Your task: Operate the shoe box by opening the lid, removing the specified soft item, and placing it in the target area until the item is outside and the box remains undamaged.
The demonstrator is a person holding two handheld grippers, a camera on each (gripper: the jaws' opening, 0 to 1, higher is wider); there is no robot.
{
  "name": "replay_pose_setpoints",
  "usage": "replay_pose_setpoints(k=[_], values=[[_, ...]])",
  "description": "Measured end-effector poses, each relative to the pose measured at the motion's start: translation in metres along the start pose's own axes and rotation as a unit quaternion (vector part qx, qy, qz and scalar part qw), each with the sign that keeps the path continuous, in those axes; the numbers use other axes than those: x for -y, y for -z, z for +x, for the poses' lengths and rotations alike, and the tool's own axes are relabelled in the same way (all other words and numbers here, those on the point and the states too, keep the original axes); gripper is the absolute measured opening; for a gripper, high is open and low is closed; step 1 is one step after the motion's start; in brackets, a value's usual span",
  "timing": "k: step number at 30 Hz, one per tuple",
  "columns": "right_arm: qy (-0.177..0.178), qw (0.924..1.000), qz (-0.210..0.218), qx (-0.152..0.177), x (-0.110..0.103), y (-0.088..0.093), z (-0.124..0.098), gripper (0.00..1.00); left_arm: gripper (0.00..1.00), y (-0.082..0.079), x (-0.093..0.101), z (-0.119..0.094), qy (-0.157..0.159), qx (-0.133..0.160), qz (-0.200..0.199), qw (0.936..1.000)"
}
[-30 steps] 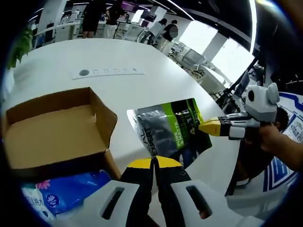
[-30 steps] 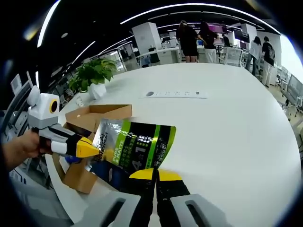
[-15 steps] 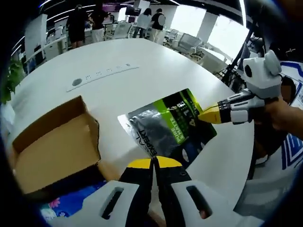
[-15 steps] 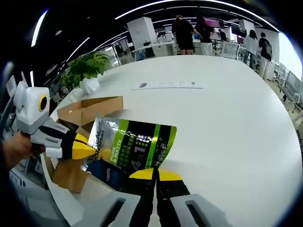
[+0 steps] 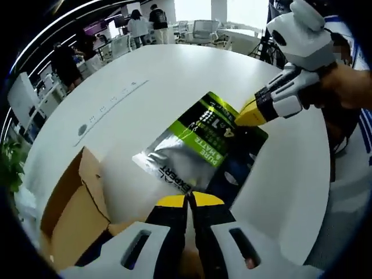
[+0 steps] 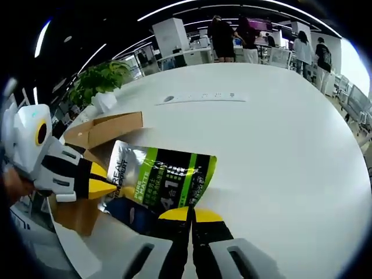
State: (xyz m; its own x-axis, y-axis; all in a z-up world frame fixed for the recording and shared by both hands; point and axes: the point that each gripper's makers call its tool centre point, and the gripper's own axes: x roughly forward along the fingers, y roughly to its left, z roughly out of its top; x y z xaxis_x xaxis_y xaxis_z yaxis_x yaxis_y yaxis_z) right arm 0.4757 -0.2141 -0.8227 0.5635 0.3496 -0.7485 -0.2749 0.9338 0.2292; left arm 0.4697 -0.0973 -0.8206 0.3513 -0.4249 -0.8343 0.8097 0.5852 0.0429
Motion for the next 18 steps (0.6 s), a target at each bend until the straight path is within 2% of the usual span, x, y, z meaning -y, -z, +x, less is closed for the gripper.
replay_pose_setpoints(k=[5, 8, 10, 14, 15, 16, 18], values=[[0.002, 1.0, -0.002, -0.003, 0.001, 0.003, 0.004, 0.0, 0.01, 0.006, 0.004, 0.008, 0.005, -0.022, 0.016, 0.9996], [0.004, 0.9999, -0.015, -0.002, 0.001, 0.004, 0.006, 0.0, 0.01, 0.008, 0.002, 0.01, -0.007, -0.032, 0.056, 0.9979], [0.004, 0.9998, -0.021, -0.005, 0.002, 0.005, 0.009, 0.0, 0.01, 0.009, 0.006, 0.012, -0.005, -0.038, 0.069, 0.9969], [0.006, 0.9996, -0.027, -0.009, 0.003, 0.008, 0.01, 0.0, 0.01, 0.012, 0.006, 0.016, -0.004, -0.045, 0.077, 0.996], [0.007, 0.9995, -0.03, -0.01, 0.003, 0.008, 0.011, 0.0, 0.01, 0.013, 0.006, 0.017, -0.004, -0.046, 0.082, 0.9955], [0.008, 0.9994, -0.032, -0.01, 0.003, 0.009, 0.011, 0.0, 0.01, 0.013, 0.007, 0.018, -0.001, -0.048, 0.104, 0.9934], [0.012, 0.9992, -0.036, -0.012, 0.005, 0.01, 0.012, 0.0, 0.01, 0.012, 0.007, 0.018, -0.004, -0.045, 0.107, 0.9933]])
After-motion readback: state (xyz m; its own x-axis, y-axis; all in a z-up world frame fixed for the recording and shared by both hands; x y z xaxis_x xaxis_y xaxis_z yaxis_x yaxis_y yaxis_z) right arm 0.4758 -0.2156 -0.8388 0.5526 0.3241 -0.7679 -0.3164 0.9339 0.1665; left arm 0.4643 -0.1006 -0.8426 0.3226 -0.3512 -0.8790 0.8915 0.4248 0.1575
